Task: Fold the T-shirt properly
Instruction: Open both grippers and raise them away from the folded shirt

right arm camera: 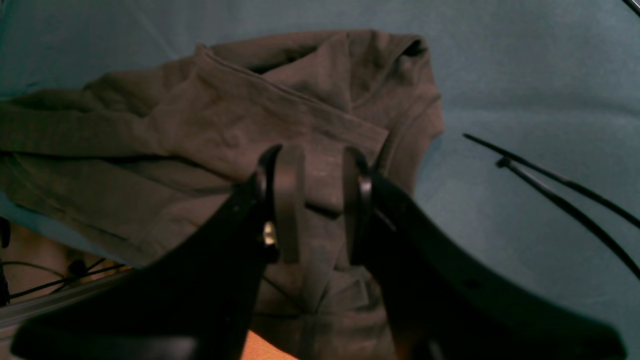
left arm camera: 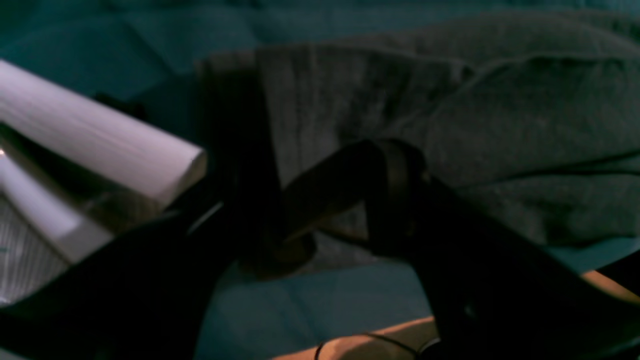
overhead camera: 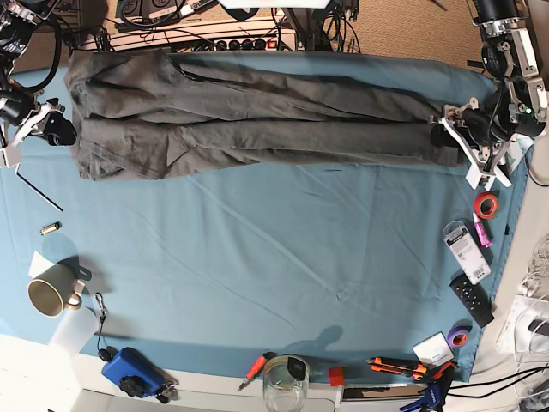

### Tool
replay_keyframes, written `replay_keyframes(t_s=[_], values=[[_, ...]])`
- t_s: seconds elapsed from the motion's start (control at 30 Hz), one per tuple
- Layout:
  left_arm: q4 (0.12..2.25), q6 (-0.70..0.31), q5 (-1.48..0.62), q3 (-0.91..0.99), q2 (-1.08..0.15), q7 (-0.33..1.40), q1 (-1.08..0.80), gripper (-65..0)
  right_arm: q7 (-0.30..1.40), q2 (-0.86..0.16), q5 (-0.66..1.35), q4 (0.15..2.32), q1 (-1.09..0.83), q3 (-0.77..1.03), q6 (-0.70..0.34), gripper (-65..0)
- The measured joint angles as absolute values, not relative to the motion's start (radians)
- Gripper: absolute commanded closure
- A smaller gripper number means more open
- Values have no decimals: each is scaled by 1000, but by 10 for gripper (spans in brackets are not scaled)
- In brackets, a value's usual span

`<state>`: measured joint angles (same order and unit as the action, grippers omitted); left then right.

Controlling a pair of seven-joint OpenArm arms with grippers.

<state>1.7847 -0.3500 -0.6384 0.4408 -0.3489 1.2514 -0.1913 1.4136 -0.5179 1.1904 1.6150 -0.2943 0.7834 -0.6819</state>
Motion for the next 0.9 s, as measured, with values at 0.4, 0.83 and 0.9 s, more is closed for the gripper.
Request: replay_keyframes(t_s=[0.4,0.83,0.9], values=[[1785,-335,-640,441,-349,1241,-218,-236,1414,-516,1191,1615,-297,783,-682,-141],[1790,-340,-700,447,-352,1227,-278,0,1414,-518,1195,1615,-296,784,-681,-141],[1790,-340,-700,447,-352,1234,-274,0,1414,-518,1195,1615,-296,784,-680,-141]])
